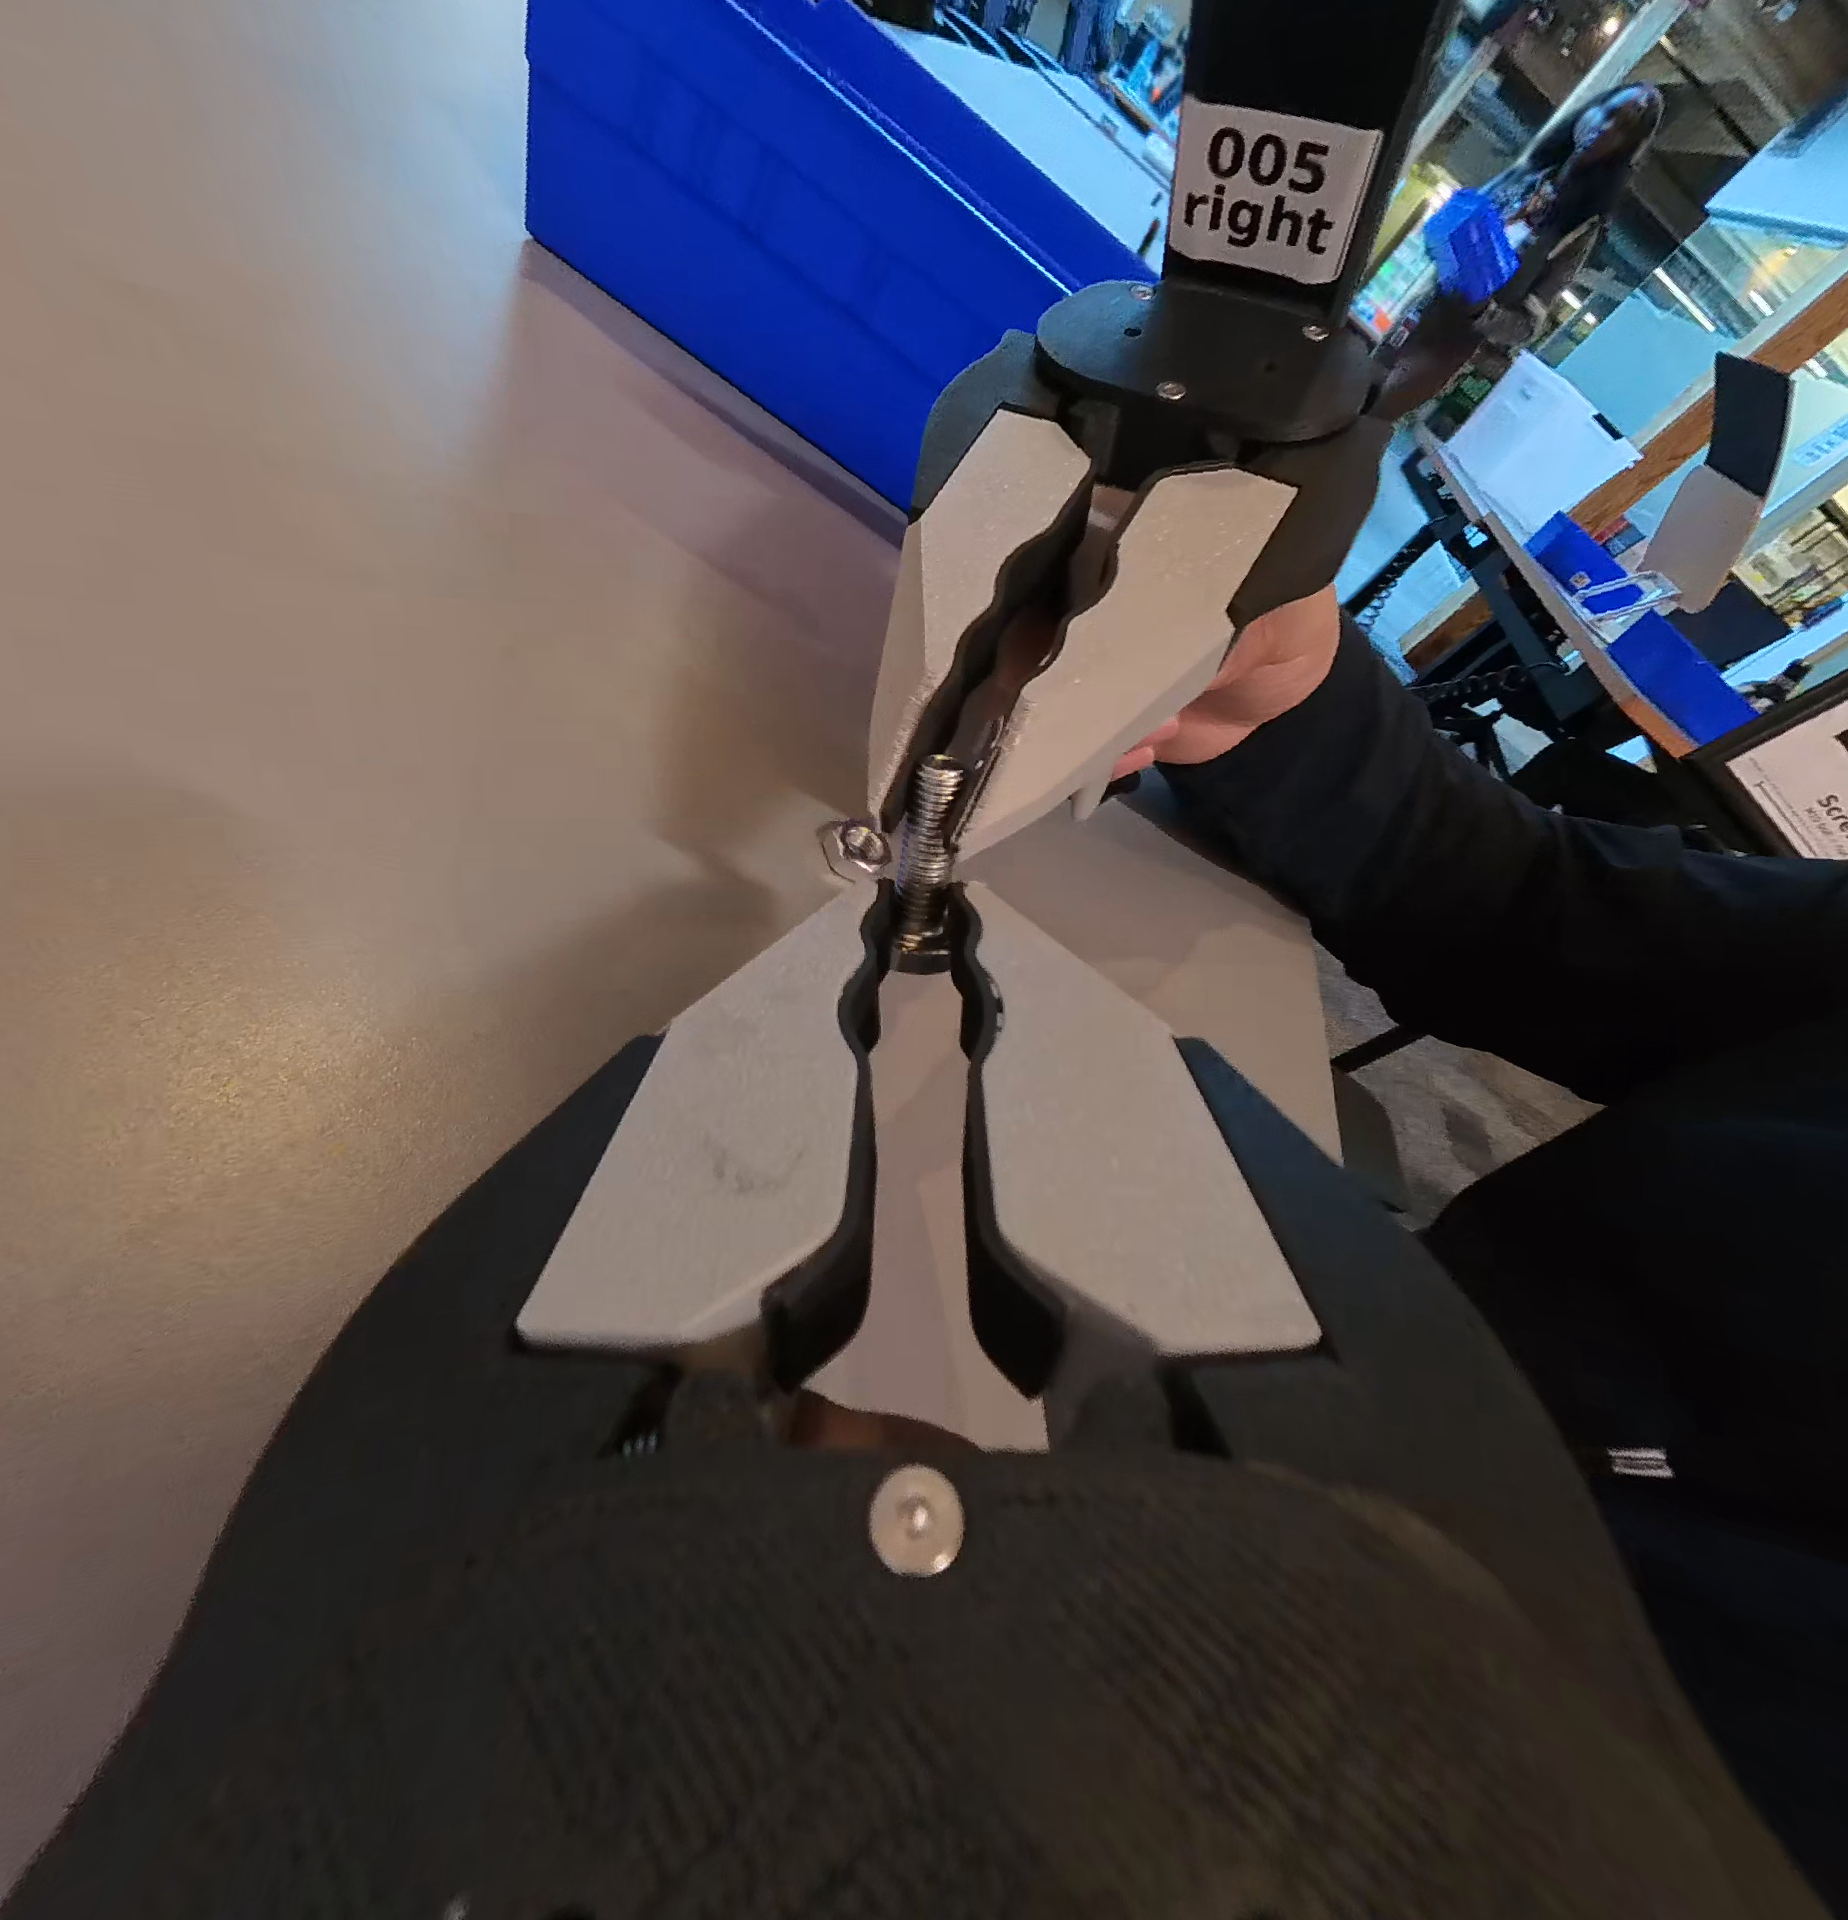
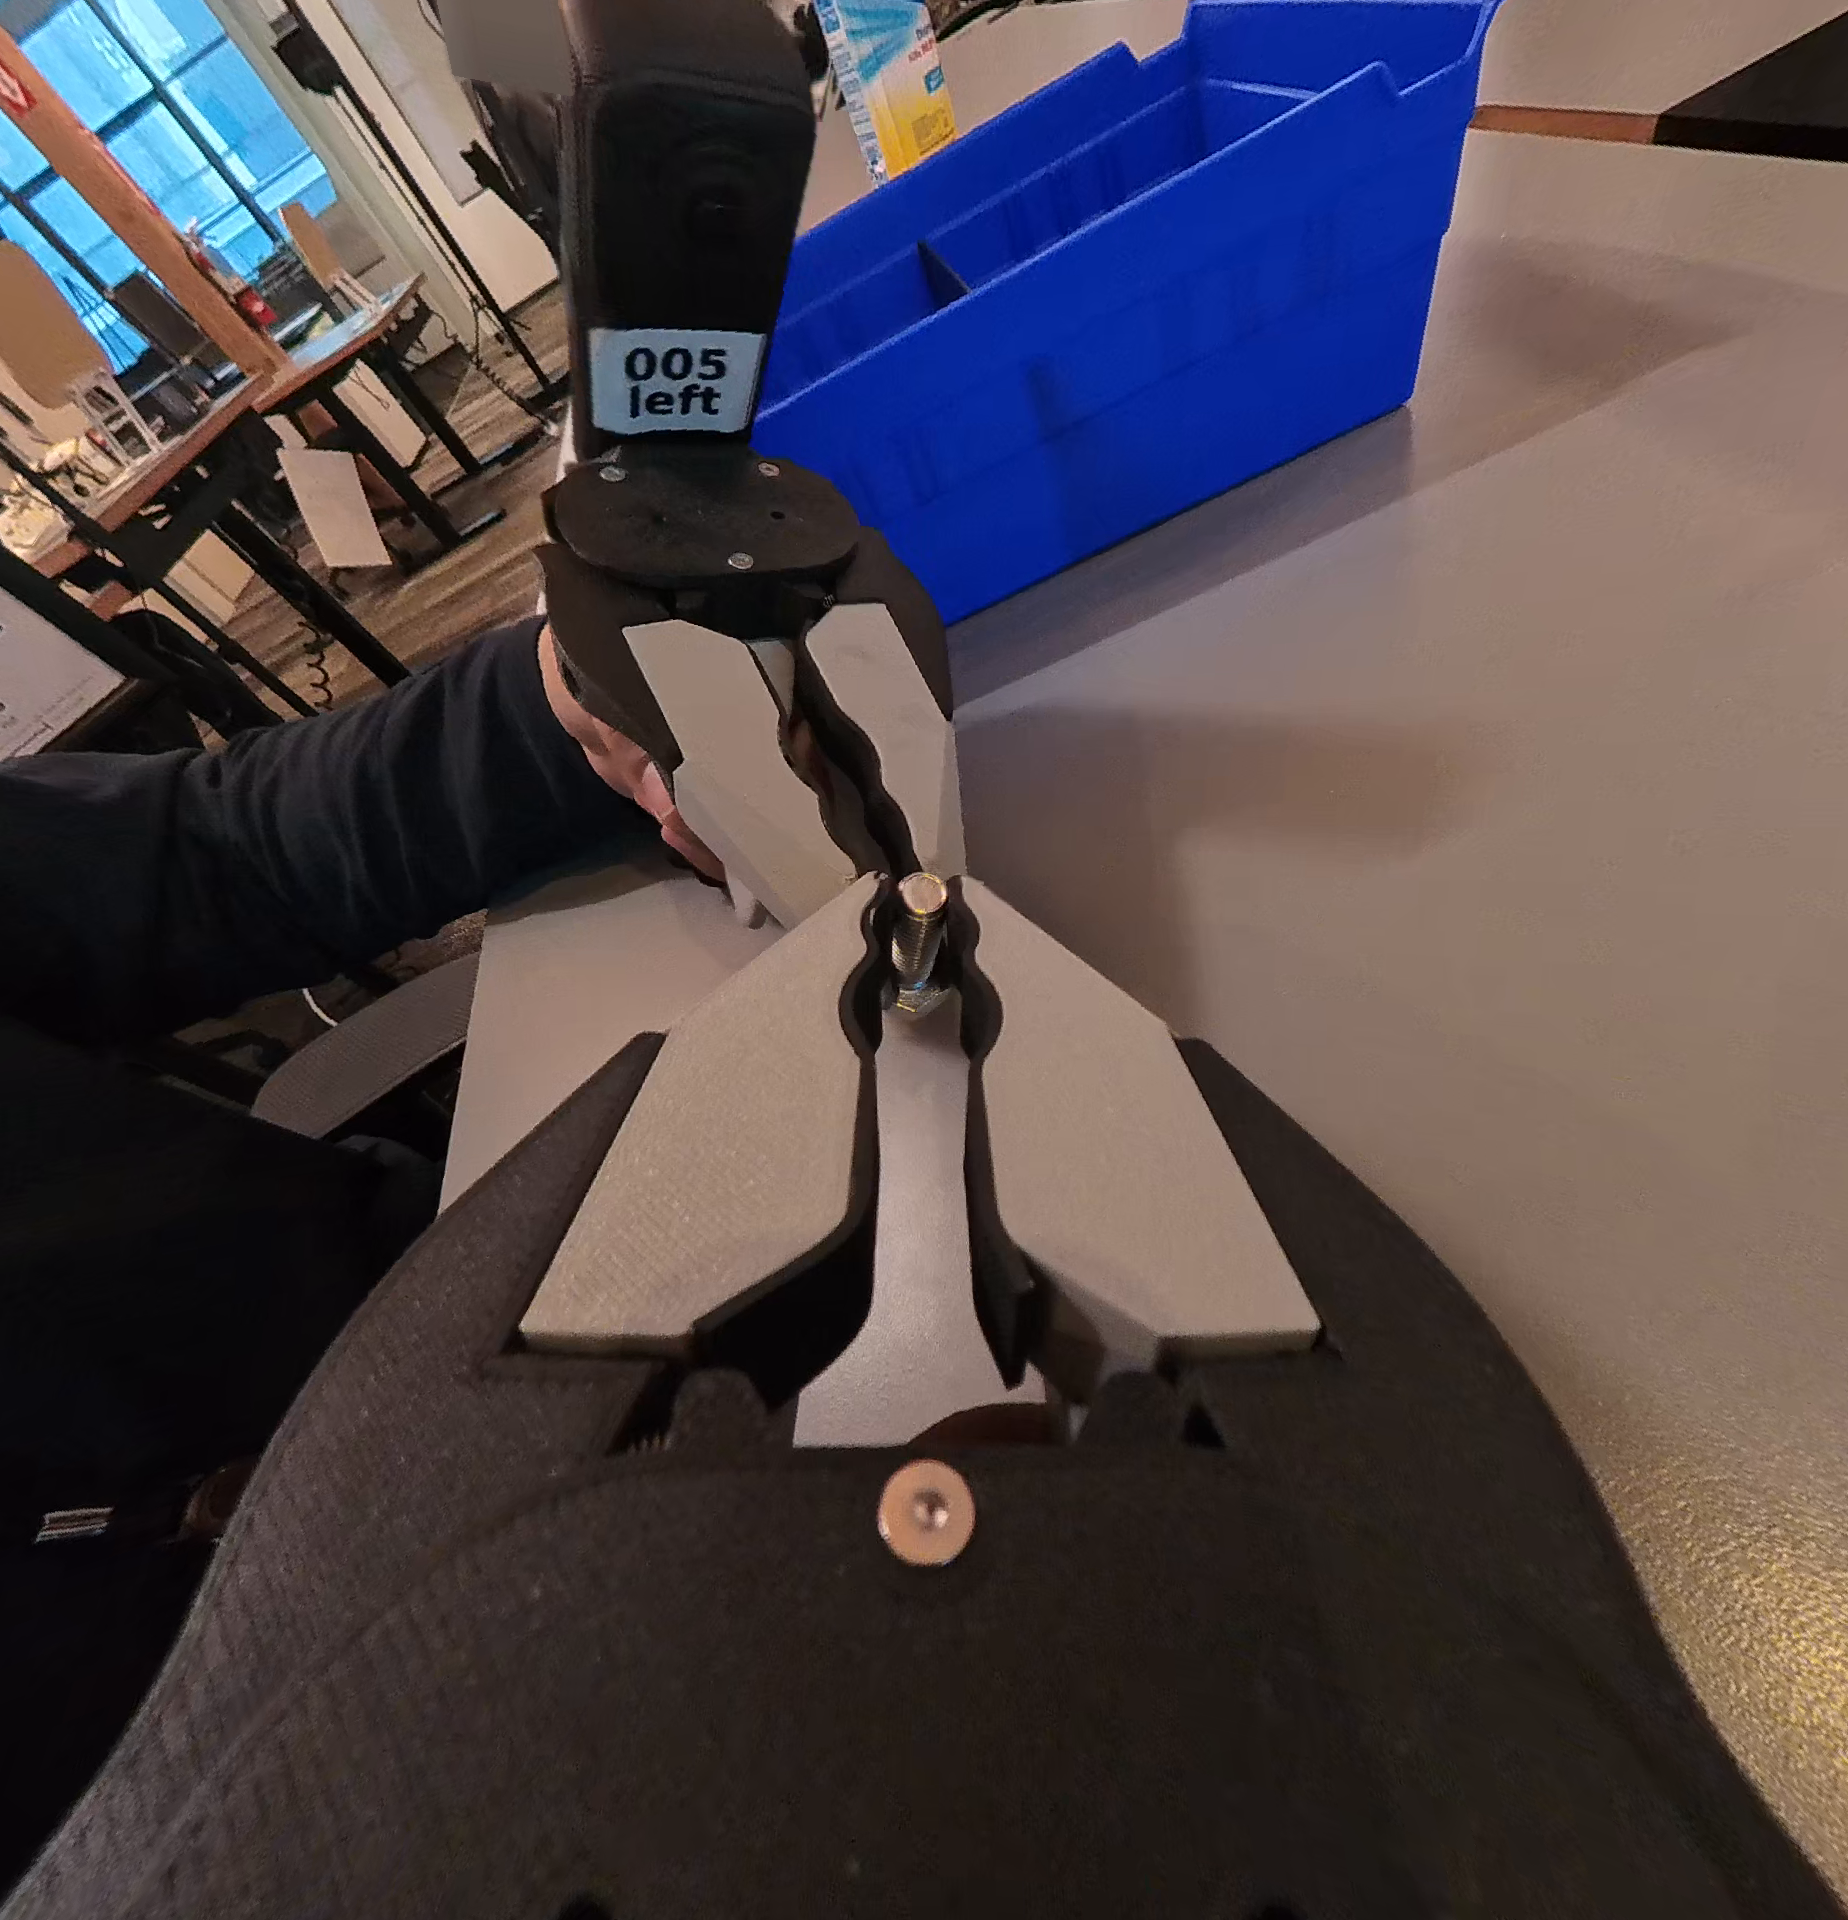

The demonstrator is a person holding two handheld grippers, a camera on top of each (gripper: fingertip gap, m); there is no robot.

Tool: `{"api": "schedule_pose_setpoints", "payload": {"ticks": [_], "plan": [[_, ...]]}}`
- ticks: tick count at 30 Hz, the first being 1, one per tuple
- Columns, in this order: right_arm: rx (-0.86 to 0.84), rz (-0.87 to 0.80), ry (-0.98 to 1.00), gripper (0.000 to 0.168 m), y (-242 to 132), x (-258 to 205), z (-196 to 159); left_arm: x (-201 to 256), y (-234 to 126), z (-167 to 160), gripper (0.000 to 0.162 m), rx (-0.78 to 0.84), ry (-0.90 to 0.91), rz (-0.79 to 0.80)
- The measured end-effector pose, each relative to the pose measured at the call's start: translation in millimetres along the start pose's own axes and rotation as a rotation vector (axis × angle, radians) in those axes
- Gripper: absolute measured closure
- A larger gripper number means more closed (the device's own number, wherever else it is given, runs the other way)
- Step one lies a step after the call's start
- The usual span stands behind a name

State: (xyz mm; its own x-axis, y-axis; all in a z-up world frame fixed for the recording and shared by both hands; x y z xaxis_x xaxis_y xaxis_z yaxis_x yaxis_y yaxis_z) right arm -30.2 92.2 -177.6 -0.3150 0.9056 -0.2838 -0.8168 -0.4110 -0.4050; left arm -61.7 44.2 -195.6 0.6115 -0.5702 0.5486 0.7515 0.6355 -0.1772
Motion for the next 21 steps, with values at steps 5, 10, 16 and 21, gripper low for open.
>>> {"api": "schedule_pose_setpoints", "payload": {"ticks": [5, 10, 16, 21], "plan": [[0.026, 0.022, 0.018, 0.159, -3.0, -0.9, 3.1, 4.3, 1.5, 1.2, 0.155, 0.021, 0.025, -0.01], [0.011, -0.043, -0.024, 0.15, -18.2, 10.8, 3.0, 2.9, -3.8, 6.5, 0.155, 0.063, 0.056, 0.01], [-0.183, -0.179, -0.217, 0.15, -38.9, 33.7, -30.4, 3.8, -10.9, 10.9, 0.155, 0.061, 0.17, 0.063], [-0.261, -0.128, -0.326, 0.146, -39.9, 28.9, -51.0, 11.2, -10.0, 13.5, 0.155, 0.081, 0.243, 0.001]]}}
Point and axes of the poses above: each gripper's, where its closed fingertips meet, y out along the fingers, z out of its top, x = y × z across the jaws, the point moved 4 cm from there along -y, back along the fingers, and after that the axes turned 14 degrees about -z, right-handed, at the moved point
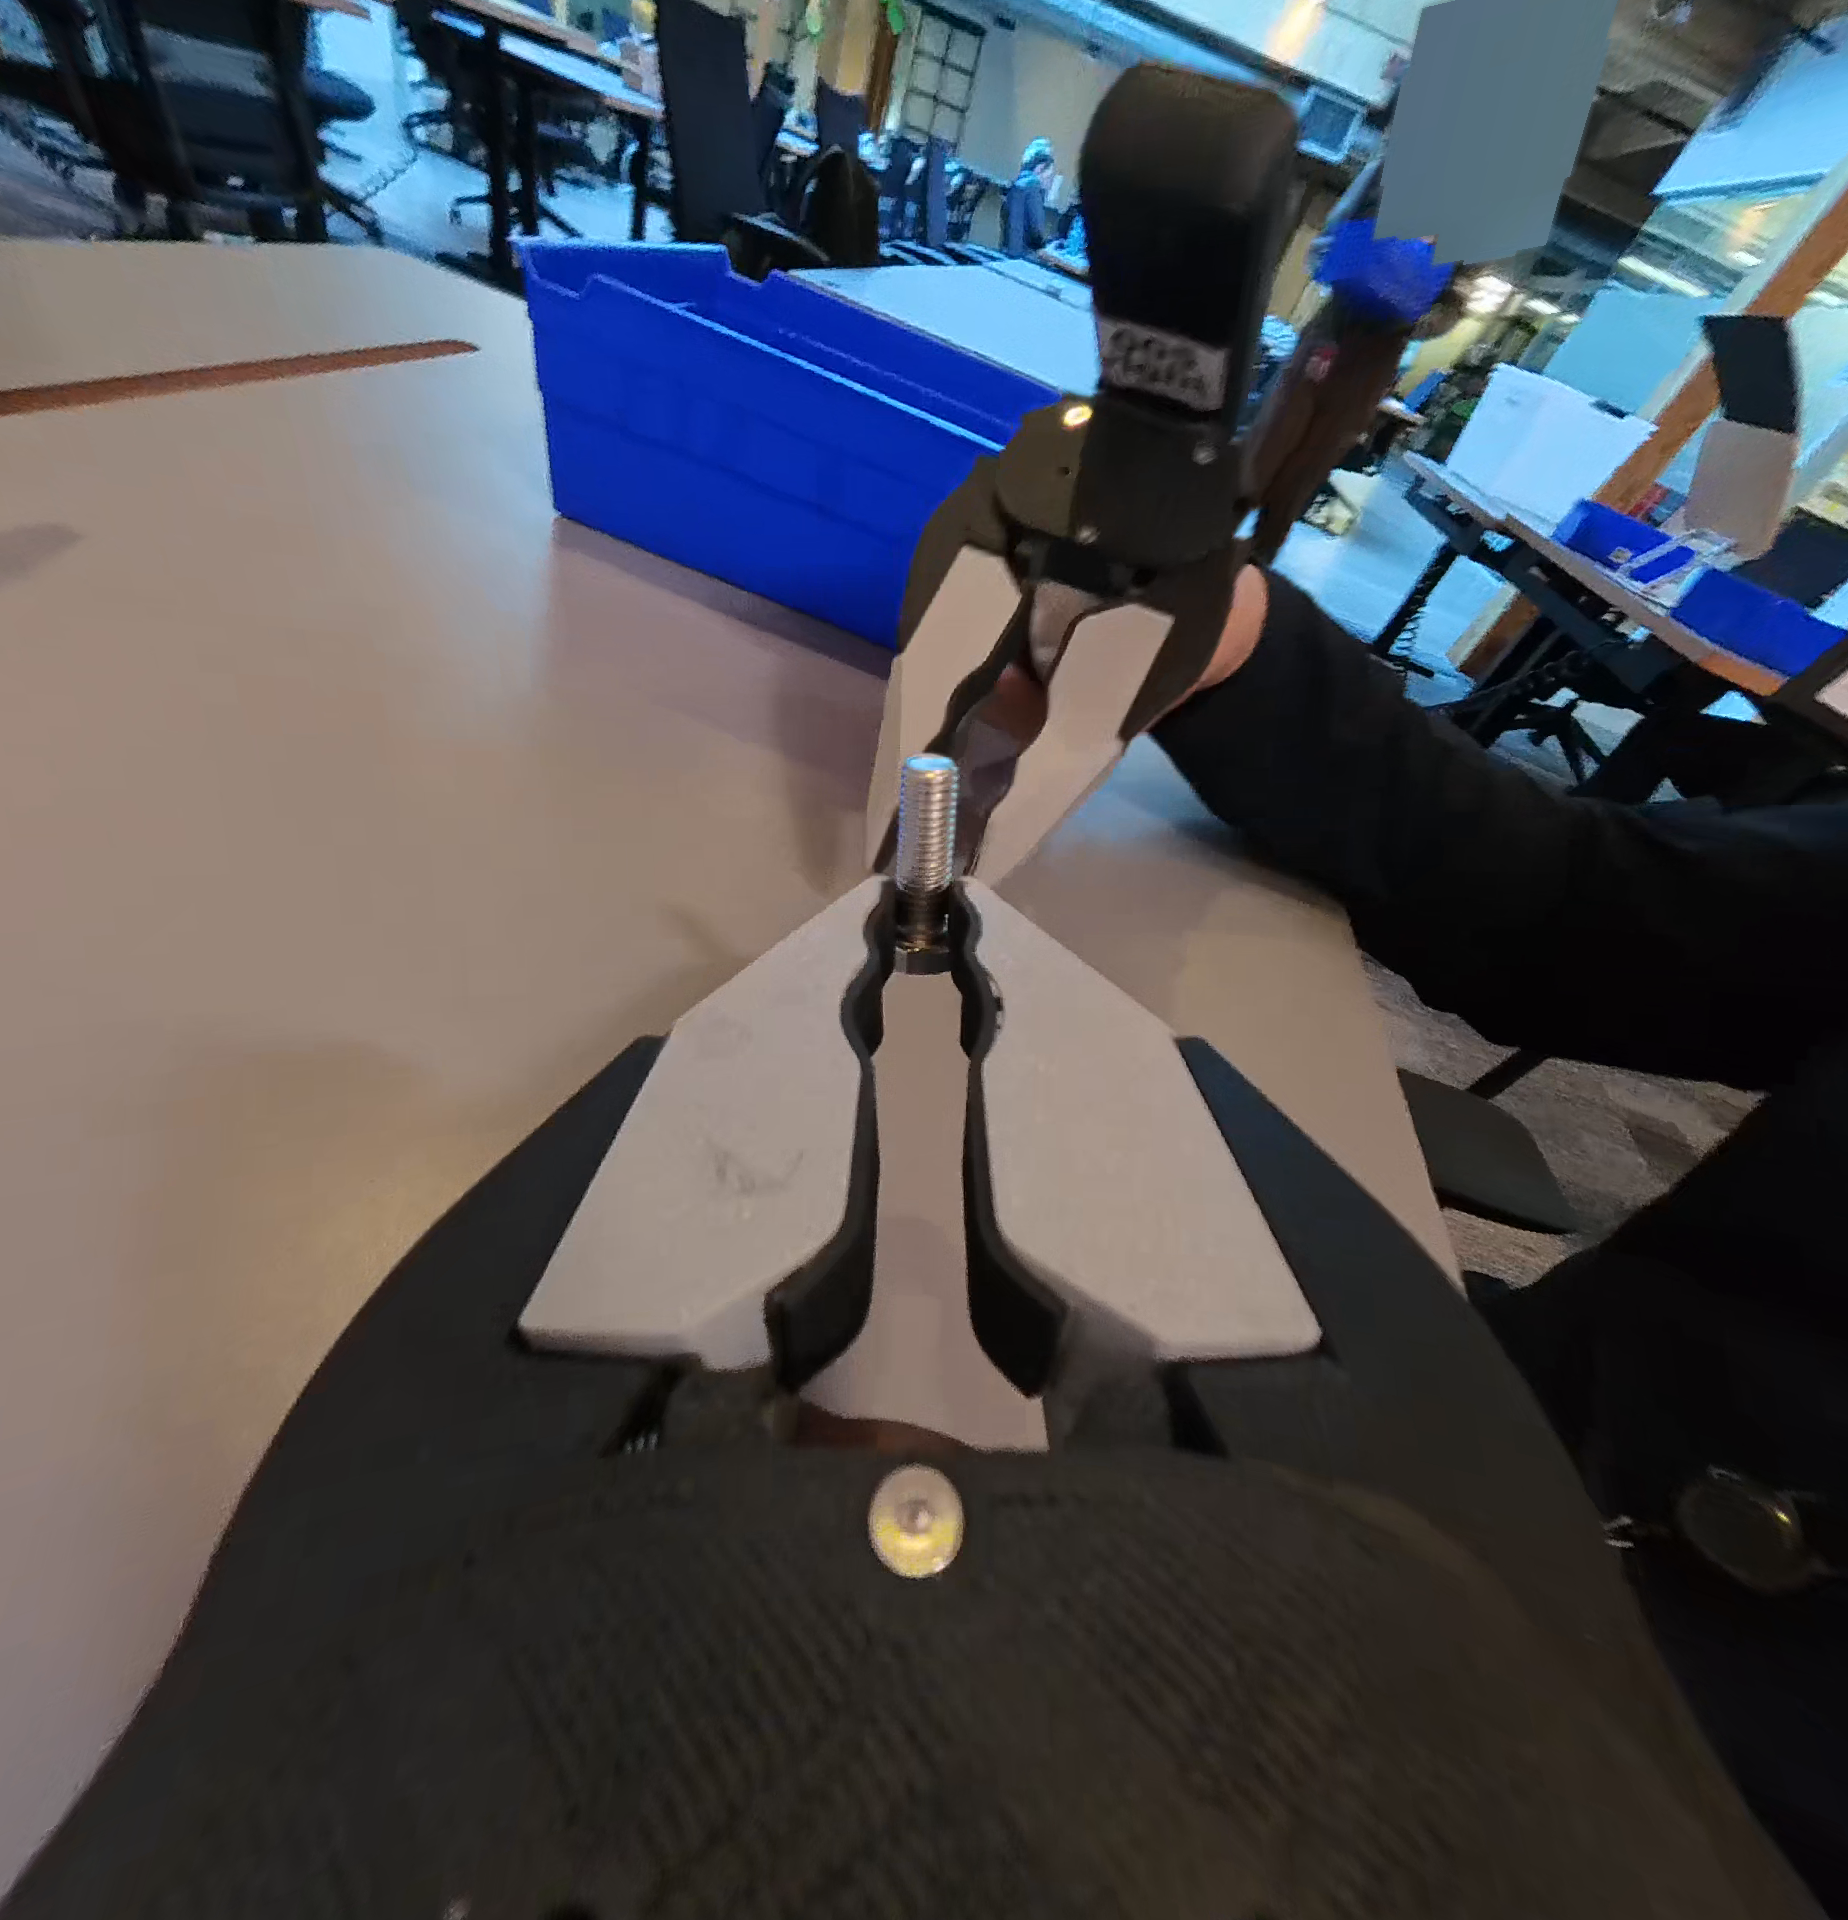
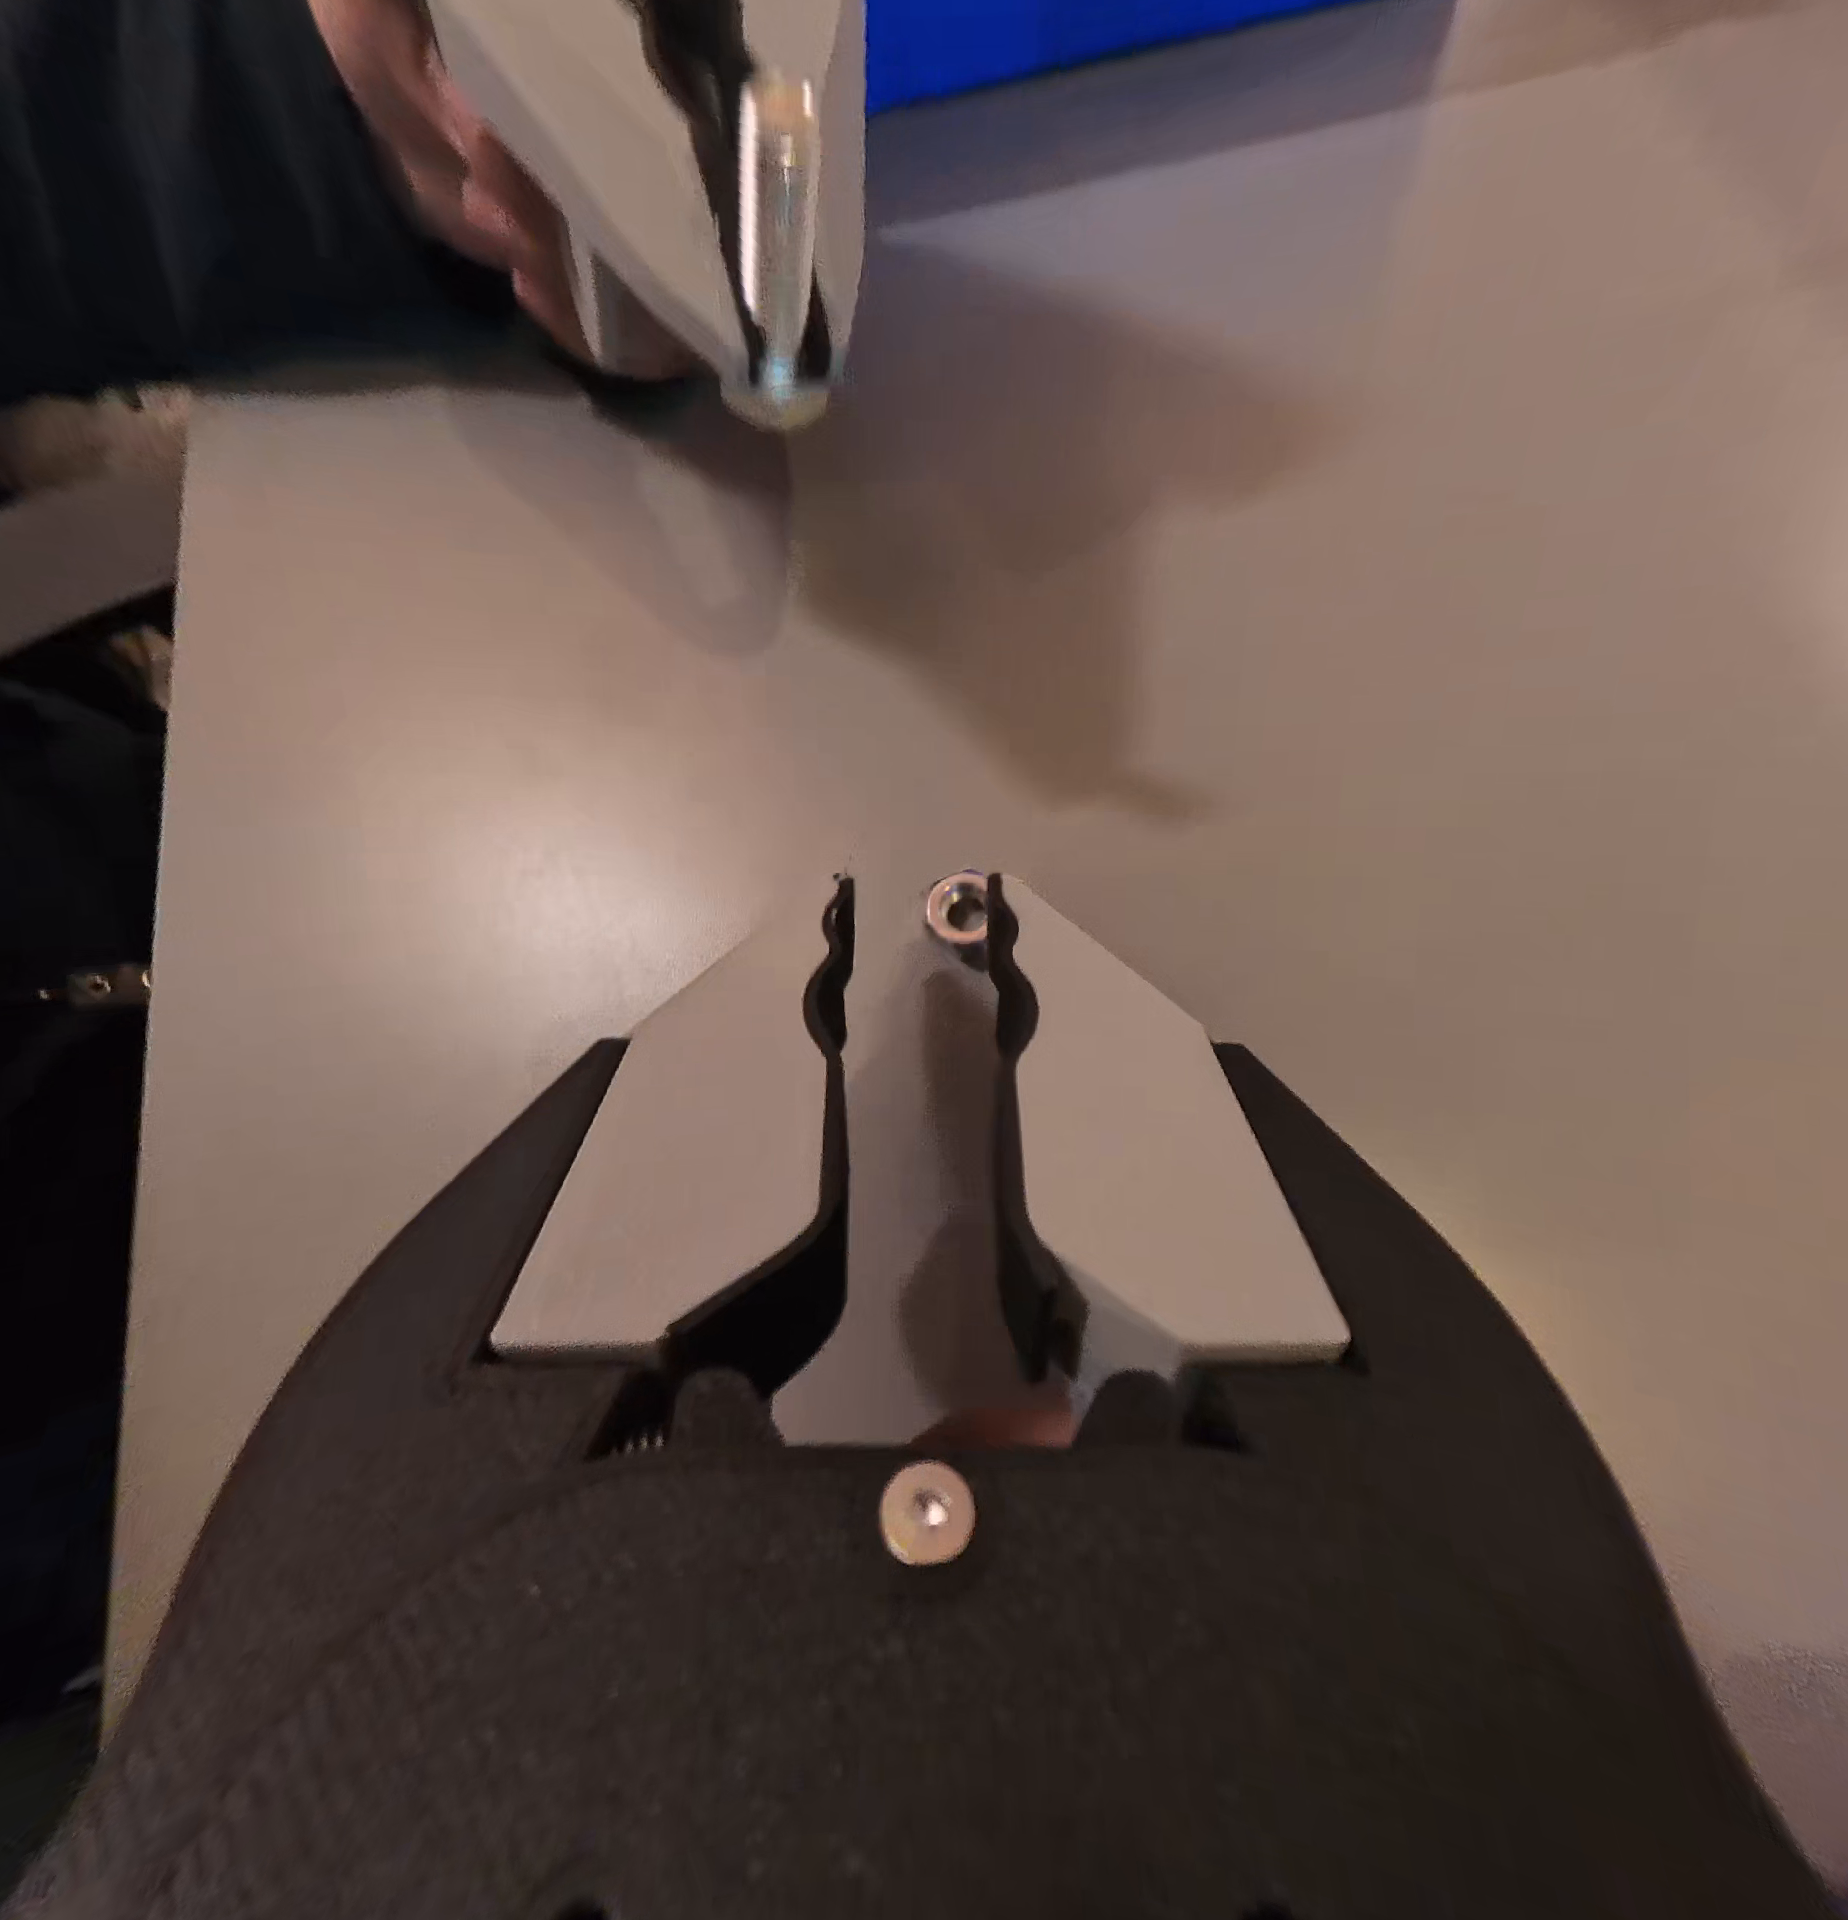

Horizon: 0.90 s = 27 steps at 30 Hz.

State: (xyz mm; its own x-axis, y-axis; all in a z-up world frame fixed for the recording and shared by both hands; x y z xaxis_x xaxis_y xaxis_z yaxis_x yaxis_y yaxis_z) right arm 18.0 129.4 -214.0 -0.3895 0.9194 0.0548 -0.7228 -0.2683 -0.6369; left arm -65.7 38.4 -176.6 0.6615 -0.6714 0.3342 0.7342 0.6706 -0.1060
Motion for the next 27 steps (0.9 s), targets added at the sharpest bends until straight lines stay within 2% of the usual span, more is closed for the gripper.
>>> {"api": "schedule_pose_setpoints", "payload": {"ticks": [2, 7, 9, 10, 15, 21, 27], "plan": [[-0.035, -0.008, -0.028, 0.14, 5.1, -1.5, -5.2, 2.3, -1.8, 4.8, 0.155, 0.041, 0.02, -0.028], [-0.083, -0.059, -0.038, 0.14, 17.5, 3.2, -11.7, 4.3, -7.0, 13.0, 0.155, 0.11, 0.07, -0.043], [-0.081, -0.059, -0.034, 0.144, 18.4, 2.9, -11.5, 6.3, -7.2, 15.6, 0.155, 0.126, 0.096, -0.043], [-0.084, -0.061, -0.037, 0.154, 18.4, 3.0, -11.7, 7.1, -7.3, 16.5, 0.155, 0.132, 0.103, -0.043], [-0.069, -0.066, -0.054, 0.155, 16.9, 4.0, -8.5, 6.0, -5.5, 14.7, 0.155, 0.127, 0.084, -0.05], [0.15, -0.015, 0.054, 0.154, -8.3, 4.4, 33.2, 9.4, -2.7, 13.9, 0.155, 0.118, 0.087, -0.067], [0.174, -0.011, 0.0, 0.154, -45.0, -2.2, 97.4, 9.1, 0.0, 14.3, 0.155, 0.109, 0.13, -0.026]]}}
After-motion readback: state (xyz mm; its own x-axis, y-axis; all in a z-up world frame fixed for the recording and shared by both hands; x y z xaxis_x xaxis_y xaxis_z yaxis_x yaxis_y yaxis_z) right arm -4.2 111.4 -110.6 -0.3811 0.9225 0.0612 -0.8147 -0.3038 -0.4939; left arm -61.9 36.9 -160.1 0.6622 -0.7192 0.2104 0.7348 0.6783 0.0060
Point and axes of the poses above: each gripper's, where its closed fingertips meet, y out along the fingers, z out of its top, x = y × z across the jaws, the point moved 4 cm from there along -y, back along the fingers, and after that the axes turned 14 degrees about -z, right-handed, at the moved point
